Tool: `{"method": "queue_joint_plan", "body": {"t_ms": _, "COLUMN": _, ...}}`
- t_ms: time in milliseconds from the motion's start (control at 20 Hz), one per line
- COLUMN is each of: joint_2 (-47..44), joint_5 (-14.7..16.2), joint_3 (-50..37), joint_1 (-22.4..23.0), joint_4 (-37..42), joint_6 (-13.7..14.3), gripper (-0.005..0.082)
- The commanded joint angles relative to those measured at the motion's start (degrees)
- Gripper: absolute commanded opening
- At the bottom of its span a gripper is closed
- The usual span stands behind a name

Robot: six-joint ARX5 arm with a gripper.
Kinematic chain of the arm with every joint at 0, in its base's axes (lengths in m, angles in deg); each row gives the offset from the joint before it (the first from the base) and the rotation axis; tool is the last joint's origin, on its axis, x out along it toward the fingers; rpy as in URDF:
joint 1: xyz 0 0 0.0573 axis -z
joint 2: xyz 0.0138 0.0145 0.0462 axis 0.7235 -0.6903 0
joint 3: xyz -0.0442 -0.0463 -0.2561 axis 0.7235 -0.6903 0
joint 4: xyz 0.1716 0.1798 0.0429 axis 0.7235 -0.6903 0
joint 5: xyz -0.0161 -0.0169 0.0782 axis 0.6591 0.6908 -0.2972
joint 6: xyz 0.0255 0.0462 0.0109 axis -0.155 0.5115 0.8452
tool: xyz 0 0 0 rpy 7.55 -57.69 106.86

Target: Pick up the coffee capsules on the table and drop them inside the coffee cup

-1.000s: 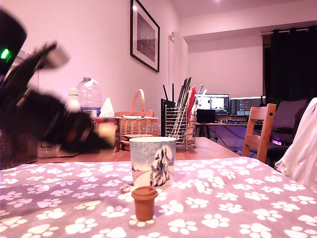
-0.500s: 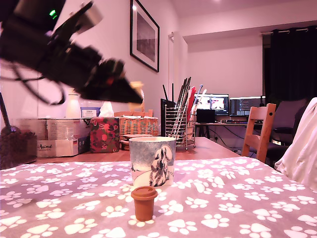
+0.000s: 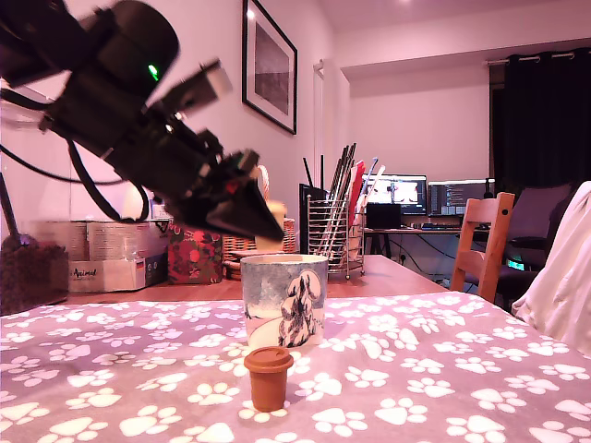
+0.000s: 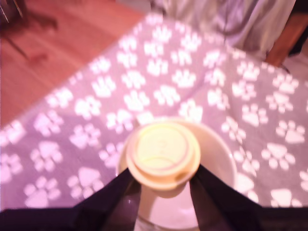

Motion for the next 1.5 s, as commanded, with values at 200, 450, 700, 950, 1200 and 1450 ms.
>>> {"method": "queue_joint_plan", "body": {"t_ms": 200, "joint_2": -2.1, "joint_5": 0.2, "joint_3": 1.6, "joint_1": 0.0, "joint_4": -1.5, "joint_6": -0.1, "gripper": 0.0246}}
{"method": "queue_joint_plan", "body": {"t_ms": 450, "joint_2": -2.1, "joint_5": 0.1, "joint_3": 1.6, "joint_1": 0.0, "joint_4": -3.5, "joint_6": -0.1, "gripper": 0.0253}}
{"method": "queue_joint_plan", "body": {"t_ms": 700, "joint_2": -2.1, "joint_5": 0.1, "joint_3": 1.6, "joint_1": 0.0, "joint_4": -4.0, "joint_6": -0.1, "gripper": 0.0456}}
{"method": "queue_joint_plan", "body": {"t_ms": 950, "joint_2": -2.1, "joint_5": 0.1, "joint_3": 1.6, "joint_1": 0.0, "joint_4": -3.6, "joint_6": -0.1, "gripper": 0.0505}}
{"method": "queue_joint_plan", "body": {"t_ms": 1200, "joint_2": -2.0, "joint_5": 0.8, "joint_3": 1.7, "joint_1": 0.0, "joint_4": -3.0, "joint_6": -0.1, "gripper": 0.0411}}
{"method": "queue_joint_plan", "body": {"t_ms": 1450, "joint_2": -1.3, "joint_5": 6.3, "joint_3": 1.7, "joint_1": 0.0, "joint_4": -2.3, "joint_6": 0.0, "gripper": -0.0019}}
